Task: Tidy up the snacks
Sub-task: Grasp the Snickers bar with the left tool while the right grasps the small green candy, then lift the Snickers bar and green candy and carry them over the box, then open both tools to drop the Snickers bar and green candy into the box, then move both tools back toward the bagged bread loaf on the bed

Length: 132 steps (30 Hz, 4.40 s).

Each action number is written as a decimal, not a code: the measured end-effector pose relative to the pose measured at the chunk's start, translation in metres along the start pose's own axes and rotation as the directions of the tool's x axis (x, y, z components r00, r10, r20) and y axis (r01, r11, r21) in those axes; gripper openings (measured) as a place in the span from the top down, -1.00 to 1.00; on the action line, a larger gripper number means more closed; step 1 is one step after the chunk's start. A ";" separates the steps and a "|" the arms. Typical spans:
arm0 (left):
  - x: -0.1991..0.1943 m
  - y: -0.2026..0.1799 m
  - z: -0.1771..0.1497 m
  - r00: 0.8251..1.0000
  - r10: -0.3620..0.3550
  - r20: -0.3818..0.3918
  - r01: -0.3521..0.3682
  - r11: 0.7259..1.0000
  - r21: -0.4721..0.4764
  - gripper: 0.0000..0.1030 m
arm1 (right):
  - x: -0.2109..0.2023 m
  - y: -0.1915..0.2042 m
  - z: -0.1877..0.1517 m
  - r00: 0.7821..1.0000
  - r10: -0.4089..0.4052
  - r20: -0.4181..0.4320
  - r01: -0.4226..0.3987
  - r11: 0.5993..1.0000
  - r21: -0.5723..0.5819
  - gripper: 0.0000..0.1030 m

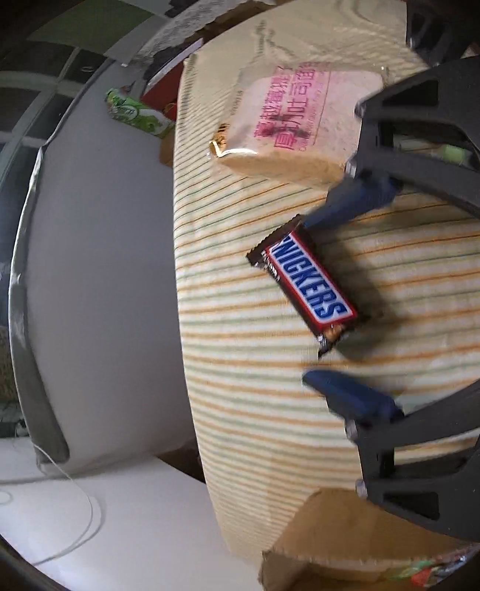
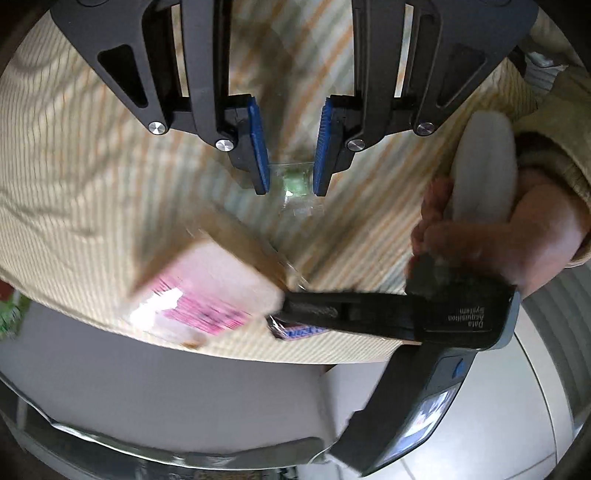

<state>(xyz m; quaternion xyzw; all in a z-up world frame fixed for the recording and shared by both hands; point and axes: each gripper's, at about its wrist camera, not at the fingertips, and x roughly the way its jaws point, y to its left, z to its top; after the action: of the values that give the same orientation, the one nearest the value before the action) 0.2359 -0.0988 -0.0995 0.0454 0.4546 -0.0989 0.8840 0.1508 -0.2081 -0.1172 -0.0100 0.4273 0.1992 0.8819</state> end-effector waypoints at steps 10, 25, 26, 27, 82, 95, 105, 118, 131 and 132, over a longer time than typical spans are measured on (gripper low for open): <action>-0.016 -0.003 -0.011 0.999 -0.016 0.049 0.016 1.000 0.006 0.46 | -0.011 -0.020 -0.013 0.998 0.011 0.065 -0.016 0.998 0.069 0.51; -0.083 0.007 -0.067 0.973 -0.095 0.211 0.099 0.995 -0.008 0.46 | -0.048 -0.007 -0.044 0.981 -0.079 0.177 0.060 0.992 0.109 0.51; -0.089 0.007 -0.073 0.971 -0.090 0.223 0.093 0.996 -0.002 0.46 | -0.050 -0.006 -0.045 0.981 -0.084 0.177 0.064 0.991 0.115 0.51; -0.093 0.007 -0.076 0.968 -0.089 0.234 0.091 0.996 0.001 0.46 | -0.051 -0.006 -0.046 0.980 -0.088 0.178 0.068 0.991 0.120 0.51; -0.282 0.189 -0.166 0.818 0.210 0.536 -0.078 0.963 -0.257 0.46 | -0.074 0.264 0.055 0.947 0.061 0.315 0.039 0.952 -0.303 0.51; -0.281 0.183 -0.159 0.818 0.214 0.535 -0.100 0.967 -0.234 0.46 | -0.063 0.264 0.064 0.952 0.085 0.295 0.015 0.947 -0.322 0.51; -0.261 0.191 -0.158 0.845 0.199 0.497 -0.097 0.970 -0.223 0.46 | -0.009 0.262 0.063 0.976 0.087 0.201 -0.021 0.950 -0.311 0.51; -0.198 0.199 -0.154 0.915 0.160 0.371 -0.073 0.969 -0.236 0.43 | 0.051 0.243 0.061 0.993 0.045 0.107 -0.013 0.960 -0.280 0.28; -0.244 0.208 -0.163 0.871 0.265 0.414 -0.142 0.942 -0.305 -0.52 | 0.012 0.252 0.048 0.983 0.031 0.178 0.024 0.954 -0.299 -0.12; -0.249 0.207 -0.166 0.868 0.267 0.418 -0.142 0.942 -0.305 -0.52 | 0.008 0.253 0.046 0.982 0.032 0.184 0.025 0.953 -0.302 -0.12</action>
<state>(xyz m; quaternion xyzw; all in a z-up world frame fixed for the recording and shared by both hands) 0.0081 0.1652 0.0041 -0.0489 0.2371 0.0498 0.9690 0.0986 0.0366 -0.0554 -0.1255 0.3070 0.2640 0.9057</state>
